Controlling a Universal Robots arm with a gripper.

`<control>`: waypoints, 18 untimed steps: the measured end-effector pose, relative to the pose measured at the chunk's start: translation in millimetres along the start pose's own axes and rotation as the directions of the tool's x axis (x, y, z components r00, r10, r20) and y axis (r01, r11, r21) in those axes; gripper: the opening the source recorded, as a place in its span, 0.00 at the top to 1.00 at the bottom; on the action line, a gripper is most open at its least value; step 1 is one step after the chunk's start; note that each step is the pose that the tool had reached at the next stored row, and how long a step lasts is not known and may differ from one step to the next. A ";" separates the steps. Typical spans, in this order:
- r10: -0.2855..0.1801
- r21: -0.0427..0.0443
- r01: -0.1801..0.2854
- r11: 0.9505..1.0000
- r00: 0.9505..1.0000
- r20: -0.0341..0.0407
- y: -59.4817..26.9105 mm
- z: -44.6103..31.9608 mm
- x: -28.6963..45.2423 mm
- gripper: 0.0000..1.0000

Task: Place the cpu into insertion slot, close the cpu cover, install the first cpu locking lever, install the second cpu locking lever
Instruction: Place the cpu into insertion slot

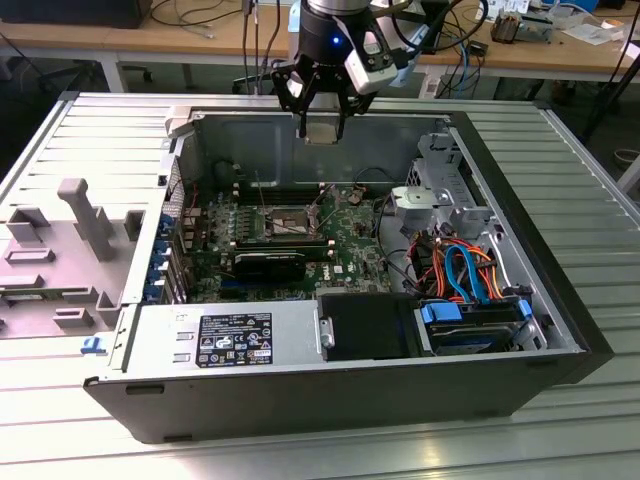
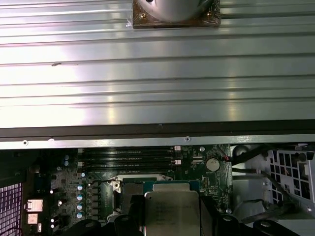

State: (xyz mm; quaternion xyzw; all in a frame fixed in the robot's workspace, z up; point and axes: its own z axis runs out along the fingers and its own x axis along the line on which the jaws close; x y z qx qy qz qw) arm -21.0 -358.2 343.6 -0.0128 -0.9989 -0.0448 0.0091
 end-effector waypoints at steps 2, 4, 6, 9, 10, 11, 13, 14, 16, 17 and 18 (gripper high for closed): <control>0.000 0.000 0.000 1.000 1.000 0.000 0.0 0.2 0.0 0.46; 0.000 0.000 0.000 1.000 1.000 0.000 0.0 0.6 0.0 0.46; 0.000 0.000 0.000 1.000 1.000 0.000 -0.1 0.9 0.0 0.46; 0.000 0.000 0.000 1.000 1.000 0.000 -0.1 1.3 0.0 0.46; 0.000 0.000 0.000 1.000 1.000 0.000 -0.1 1.5 -0.1 0.46; 0.000 0.000 0.000 1.000 1.000 0.000 -0.1 1.6 0.0 0.46; 0.000 0.000 0.000 1.000 1.000 0.000 -0.2 2.0 0.0 0.46; 0.000 0.000 0.000 1.000 1.000 0.000 -0.2 2.2 -0.1 0.46; 0.000 0.000 0.000 1.000 1.000 0.000 -0.2 2.7 -0.1 0.46; 0.000 0.000 0.000 1.000 1.000 0.000 -0.2 2.8 -0.1 0.46; 0.000 0.000 0.000 1.000 1.000 0.000 -0.3 3.1 -0.1 0.46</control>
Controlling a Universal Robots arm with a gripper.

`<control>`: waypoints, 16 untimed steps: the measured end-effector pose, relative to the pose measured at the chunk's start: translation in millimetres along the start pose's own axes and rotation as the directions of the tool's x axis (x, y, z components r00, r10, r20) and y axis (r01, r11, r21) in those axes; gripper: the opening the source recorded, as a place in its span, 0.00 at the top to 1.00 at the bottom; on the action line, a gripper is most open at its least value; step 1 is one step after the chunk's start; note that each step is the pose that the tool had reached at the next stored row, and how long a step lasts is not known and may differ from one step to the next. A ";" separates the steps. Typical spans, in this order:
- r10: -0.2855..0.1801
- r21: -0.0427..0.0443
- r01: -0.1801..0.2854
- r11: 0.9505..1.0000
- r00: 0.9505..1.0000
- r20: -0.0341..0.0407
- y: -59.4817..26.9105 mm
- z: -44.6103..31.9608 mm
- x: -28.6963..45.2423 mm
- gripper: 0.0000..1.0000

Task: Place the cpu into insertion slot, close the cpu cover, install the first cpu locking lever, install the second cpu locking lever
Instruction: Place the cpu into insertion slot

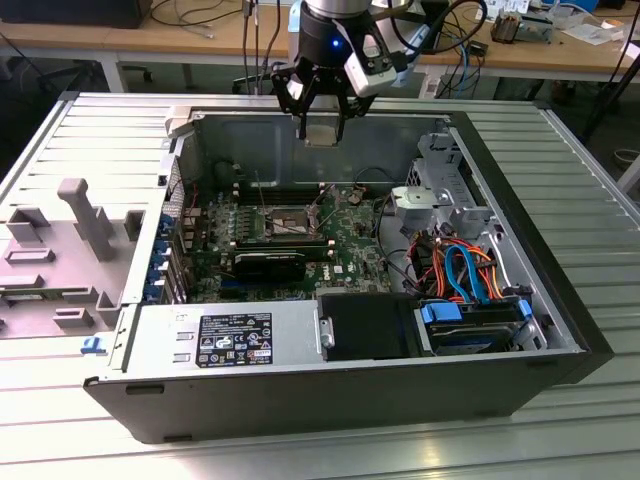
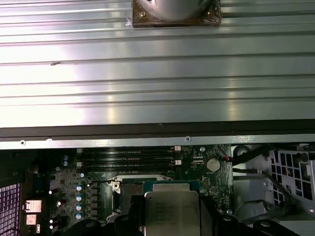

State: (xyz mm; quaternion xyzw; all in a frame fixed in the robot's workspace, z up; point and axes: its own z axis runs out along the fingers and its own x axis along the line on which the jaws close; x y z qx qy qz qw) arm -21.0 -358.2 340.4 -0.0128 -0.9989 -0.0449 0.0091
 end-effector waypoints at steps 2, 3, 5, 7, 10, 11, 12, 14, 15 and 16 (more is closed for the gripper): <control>0.000 0.000 0.000 1.000 1.000 0.000 0.0 0.4 0.0 0.46; 0.000 0.000 0.000 1.000 1.000 0.000 -0.1 0.6 0.0 0.46; 0.000 0.000 0.000 1.000 1.000 0.000 -0.1 1.1 0.0 0.46; 0.000 0.000 0.000 1.000 1.000 0.000 -0.1 1.4 0.0 0.46; 0.000 0.000 0.000 1.000 1.000 0.000 -0.2 2.0 0.0 0.46; 0.000 0.000 0.000 1.000 1.000 0.000 -0.2 2.2 0.0 0.46; 0.000 0.000 0.000 1.000 1.000 0.000 -0.2 2.4 0.0 0.46; 0.000 0.000 0.000 1.000 1.000 0.000 -0.3 3.1 -0.1 0.46; 0.000 0.000 0.000 1.000 1.000 0.000 -0.3 3.4 -0.1 0.46; 0.000 0.000 0.000 1.000 1.000 0.000 -0.4 3.6 0.0 0.46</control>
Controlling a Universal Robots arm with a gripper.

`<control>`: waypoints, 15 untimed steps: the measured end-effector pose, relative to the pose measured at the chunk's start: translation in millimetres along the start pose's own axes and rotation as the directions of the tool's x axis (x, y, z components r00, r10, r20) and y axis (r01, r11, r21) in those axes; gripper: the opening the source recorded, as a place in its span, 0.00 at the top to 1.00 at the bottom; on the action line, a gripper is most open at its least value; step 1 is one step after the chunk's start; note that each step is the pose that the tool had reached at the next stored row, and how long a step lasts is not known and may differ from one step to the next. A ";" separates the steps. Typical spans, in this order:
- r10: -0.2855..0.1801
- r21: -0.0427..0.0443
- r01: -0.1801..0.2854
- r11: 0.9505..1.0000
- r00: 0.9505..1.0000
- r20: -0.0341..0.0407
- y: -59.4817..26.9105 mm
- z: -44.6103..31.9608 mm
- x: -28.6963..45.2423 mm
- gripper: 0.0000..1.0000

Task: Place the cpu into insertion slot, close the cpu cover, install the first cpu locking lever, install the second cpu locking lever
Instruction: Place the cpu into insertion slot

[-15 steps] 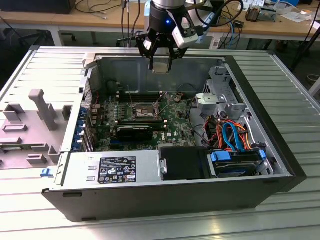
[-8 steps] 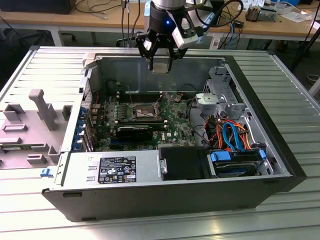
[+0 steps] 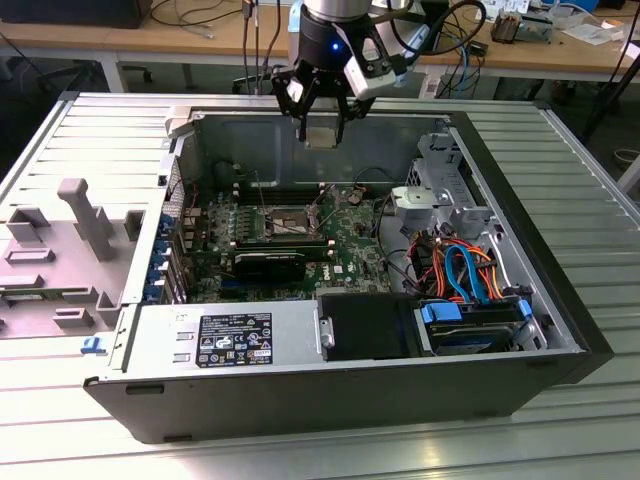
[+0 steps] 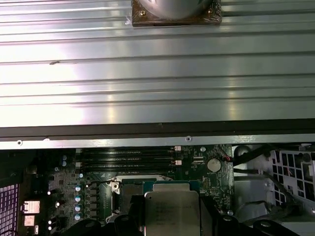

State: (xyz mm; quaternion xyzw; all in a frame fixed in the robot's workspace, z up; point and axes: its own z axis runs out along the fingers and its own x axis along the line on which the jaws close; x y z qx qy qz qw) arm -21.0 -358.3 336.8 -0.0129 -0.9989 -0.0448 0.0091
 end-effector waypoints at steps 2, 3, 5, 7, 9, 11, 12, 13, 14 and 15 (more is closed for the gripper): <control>0.000 0.000 0.000 1.000 1.000 0.000 -0.3 0.4 0.0 0.46; 0.000 0.000 0.000 1.000 1.000 0.000 -0.5 0.6 -0.1 0.46; 0.000 0.000 0.000 1.000 1.000 0.000 -1.3 0.7 -0.1 0.46; 0.000 0.000 0.000 1.000 1.000 0.000 -3.1 0.7 -0.1 0.46; 0.000 0.000 0.000 1.000 1.000 0.000 -5.3 0.8 0.1 0.46; 0.000 0.000 0.000 1.000 1.000 0.000 -5.9 1.0 0.1 0.46; 0.000 0.000 0.000 1.000 1.000 0.000 -6.3 1.0 0.1 0.46; 0.000 0.000 0.000 1.000 1.000 0.000 -6.5 1.1 0.1 0.46; 0.000 0.000 0.000 1.000 1.000 0.000 -6.7 1.2 0.1 0.46; 0.000 0.000 0.000 1.000 1.000 0.000 -7.0 1.2 0.1 0.46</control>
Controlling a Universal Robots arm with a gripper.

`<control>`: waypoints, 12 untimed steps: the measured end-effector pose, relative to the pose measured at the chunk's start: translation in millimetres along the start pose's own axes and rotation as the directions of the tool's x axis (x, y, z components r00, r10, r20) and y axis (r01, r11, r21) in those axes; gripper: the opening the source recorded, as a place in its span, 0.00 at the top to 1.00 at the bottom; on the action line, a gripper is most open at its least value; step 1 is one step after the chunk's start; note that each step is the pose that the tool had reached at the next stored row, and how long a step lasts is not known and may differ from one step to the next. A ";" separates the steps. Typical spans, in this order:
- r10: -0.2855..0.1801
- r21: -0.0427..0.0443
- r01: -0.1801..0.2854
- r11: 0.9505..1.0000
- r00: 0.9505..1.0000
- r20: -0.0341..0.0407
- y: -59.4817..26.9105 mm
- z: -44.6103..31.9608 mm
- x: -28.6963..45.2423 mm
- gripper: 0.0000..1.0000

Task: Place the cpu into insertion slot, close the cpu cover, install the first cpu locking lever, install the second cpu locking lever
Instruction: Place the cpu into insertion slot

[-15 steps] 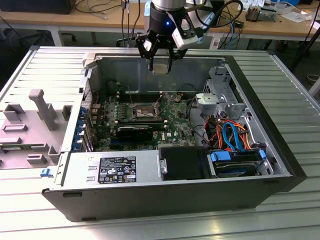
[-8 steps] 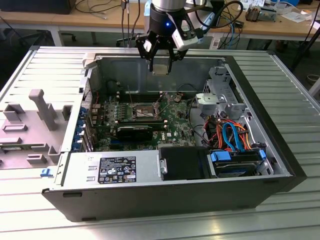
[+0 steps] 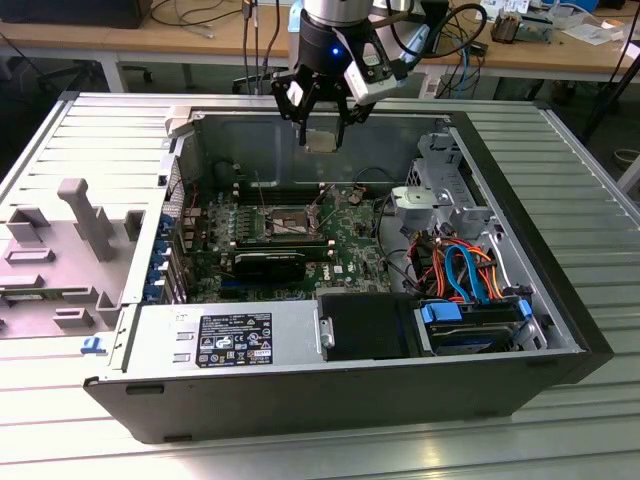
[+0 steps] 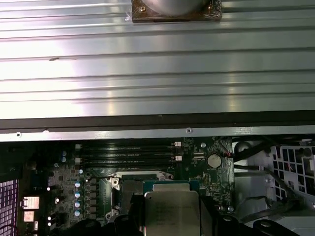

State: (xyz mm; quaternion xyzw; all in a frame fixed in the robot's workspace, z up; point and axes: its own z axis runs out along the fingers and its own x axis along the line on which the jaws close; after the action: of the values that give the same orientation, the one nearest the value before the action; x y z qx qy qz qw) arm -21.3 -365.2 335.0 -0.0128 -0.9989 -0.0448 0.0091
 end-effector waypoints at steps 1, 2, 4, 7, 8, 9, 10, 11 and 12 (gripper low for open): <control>0.000 0.000 0.000 1.000 1.000 0.000 -0.3 0.0 0.0 0.46; 0.000 0.000 0.000 1.000 1.000 0.000 -0.6 0.1 0.0 0.46; 0.000 0.000 0.000 1.000 1.000 0.000 -1.3 0.3 0.0 0.46; 0.000 0.000 0.000 1.000 1.000 0.000 -2.2 0.4 0.0 0.46; 0.000 0.000 0.000 1.000 1.000 0.000 -2.6 0.4 0.0 0.46; 0.000 0.000 0.000 1.000 1.000 0.000 -2.9 0.5 0.1 0.46; 0.000 0.000 0.000 1.000 1.000 0.000 -3.2 0.5 0.2 0.46; 0.000 0.000 0.000 1.000 1.000 0.000 -3.5 0.5 0.2 0.46; 0.000 0.000 0.000 1.000 1.000 0.000 -4.0 0.6 0.4 0.46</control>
State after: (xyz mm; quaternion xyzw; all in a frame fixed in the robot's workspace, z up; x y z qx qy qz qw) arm -21.8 -369.1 334.0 -0.0128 -0.9989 -0.0449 0.0091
